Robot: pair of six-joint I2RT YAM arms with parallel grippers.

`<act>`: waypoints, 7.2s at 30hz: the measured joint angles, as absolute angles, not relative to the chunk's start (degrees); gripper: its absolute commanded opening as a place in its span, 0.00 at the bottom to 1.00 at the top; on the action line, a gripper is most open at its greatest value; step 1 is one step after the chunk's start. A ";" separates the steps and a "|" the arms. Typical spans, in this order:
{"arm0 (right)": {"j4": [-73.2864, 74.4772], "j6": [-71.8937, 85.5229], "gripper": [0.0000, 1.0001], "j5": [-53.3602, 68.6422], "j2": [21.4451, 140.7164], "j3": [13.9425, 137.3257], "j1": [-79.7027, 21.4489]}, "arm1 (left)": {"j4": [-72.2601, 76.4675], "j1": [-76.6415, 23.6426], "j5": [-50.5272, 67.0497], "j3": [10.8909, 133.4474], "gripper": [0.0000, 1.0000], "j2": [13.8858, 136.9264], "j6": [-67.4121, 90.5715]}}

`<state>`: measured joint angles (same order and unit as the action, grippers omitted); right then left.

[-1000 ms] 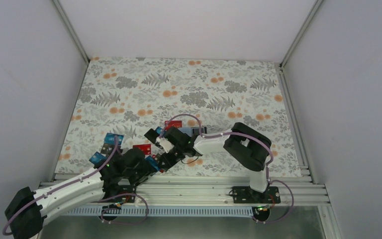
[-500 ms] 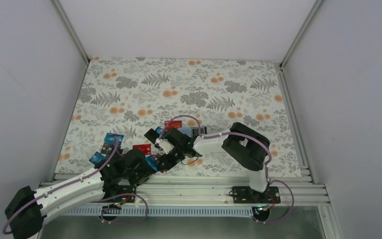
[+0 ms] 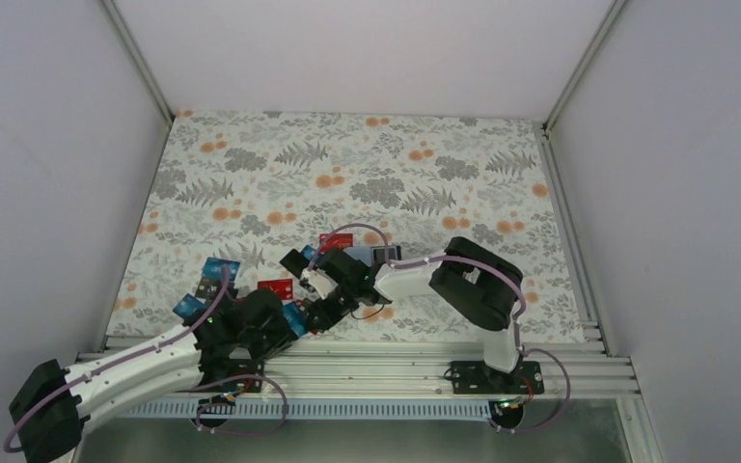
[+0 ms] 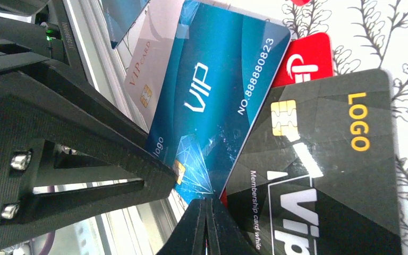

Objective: Put the credit cards into the card holder

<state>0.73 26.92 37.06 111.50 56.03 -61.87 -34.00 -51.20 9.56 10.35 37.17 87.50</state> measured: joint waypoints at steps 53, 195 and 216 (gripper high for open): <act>11.03 25.45 0.33 29.78 83.70 52.16 -49.91 | -36.49 -50.48 -11.88 35.44 0.02 43.59 69.65; -0.40 31.00 0.04 45.63 91.92 35.35 -23.20 | -3.99 -45.17 2.59 42.30 0.17 90.72 39.20; -0.21 30.87 0.04 46.94 94.43 37.45 -23.24 | -3.55 -45.17 1.50 40.93 0.07 92.23 39.29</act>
